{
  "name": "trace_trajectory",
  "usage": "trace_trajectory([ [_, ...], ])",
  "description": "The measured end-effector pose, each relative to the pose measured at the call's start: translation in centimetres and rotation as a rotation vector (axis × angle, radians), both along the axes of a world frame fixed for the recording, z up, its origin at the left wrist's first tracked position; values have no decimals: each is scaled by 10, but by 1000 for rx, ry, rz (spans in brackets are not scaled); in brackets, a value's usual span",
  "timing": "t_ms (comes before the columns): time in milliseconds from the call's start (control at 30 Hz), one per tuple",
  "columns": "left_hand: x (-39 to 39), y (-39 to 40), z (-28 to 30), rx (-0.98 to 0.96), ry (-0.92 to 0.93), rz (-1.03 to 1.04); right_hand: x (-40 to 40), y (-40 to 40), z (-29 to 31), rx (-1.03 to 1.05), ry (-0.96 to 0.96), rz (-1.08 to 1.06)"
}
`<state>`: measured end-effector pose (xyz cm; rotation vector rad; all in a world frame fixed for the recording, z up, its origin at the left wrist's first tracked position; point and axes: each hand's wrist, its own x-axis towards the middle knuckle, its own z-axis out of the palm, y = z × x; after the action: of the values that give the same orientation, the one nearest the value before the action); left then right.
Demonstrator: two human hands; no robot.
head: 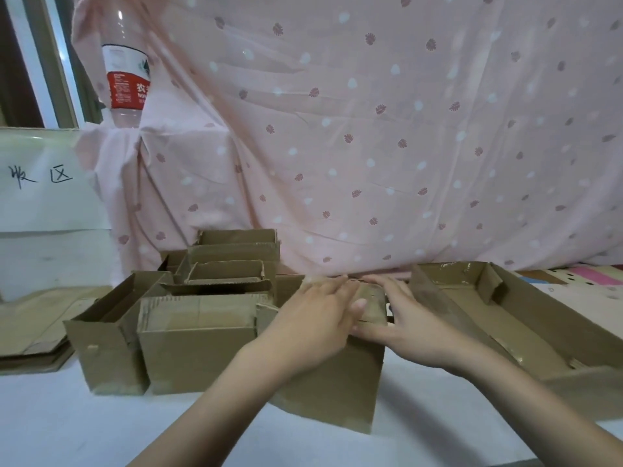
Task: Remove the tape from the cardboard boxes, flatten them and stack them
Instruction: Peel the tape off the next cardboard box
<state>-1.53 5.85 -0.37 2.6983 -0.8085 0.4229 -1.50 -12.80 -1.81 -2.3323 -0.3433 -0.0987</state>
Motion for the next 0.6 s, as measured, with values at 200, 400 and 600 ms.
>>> trace_trajectory([
  [200, 6, 3, -8, 96, -63, 51, 10, -23, 15, 209, 19, 17],
  [400, 3, 2, -8, 175, -2, 8, 22, -30, 26, 96, -8, 5],
  [600, 7, 4, -9, 264, 10, -15, 29, -32, 33, 59, 36, 30],
])
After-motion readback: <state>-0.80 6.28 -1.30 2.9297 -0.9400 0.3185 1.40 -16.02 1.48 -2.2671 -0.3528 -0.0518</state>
